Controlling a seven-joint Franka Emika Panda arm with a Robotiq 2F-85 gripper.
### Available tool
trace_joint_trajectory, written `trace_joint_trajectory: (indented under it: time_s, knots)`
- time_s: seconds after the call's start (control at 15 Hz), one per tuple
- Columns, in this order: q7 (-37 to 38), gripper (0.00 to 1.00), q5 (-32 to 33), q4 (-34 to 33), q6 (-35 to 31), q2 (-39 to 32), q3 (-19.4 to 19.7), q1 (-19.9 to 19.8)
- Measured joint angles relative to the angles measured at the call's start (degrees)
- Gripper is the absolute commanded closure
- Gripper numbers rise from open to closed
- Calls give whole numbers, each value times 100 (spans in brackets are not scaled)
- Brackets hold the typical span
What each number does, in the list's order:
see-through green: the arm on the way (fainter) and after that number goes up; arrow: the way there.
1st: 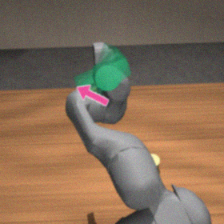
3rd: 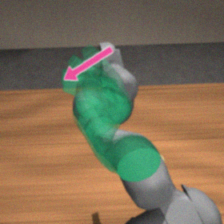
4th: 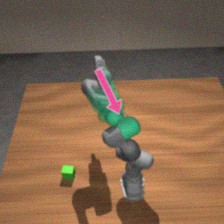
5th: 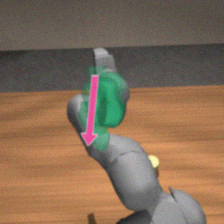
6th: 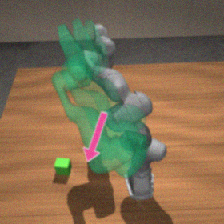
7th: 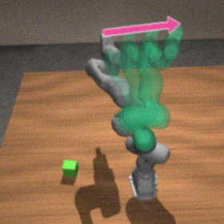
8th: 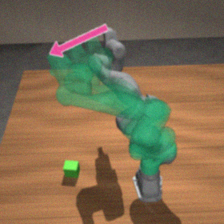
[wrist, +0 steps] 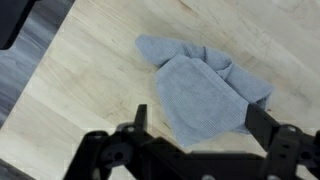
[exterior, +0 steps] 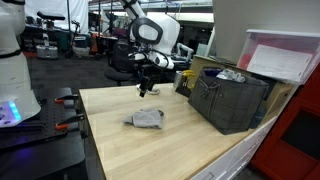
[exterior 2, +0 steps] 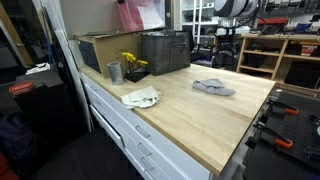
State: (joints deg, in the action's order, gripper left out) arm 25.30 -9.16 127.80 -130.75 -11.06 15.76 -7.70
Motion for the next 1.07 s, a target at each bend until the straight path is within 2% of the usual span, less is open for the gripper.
trace_joint_trajectory:
  time_s: [0.47,1.07]
  knots:
    - [-1192,0,621,462,631,1427,-277,-10]
    - [-2058,0,1229,740,1289,2437,-532,-15]
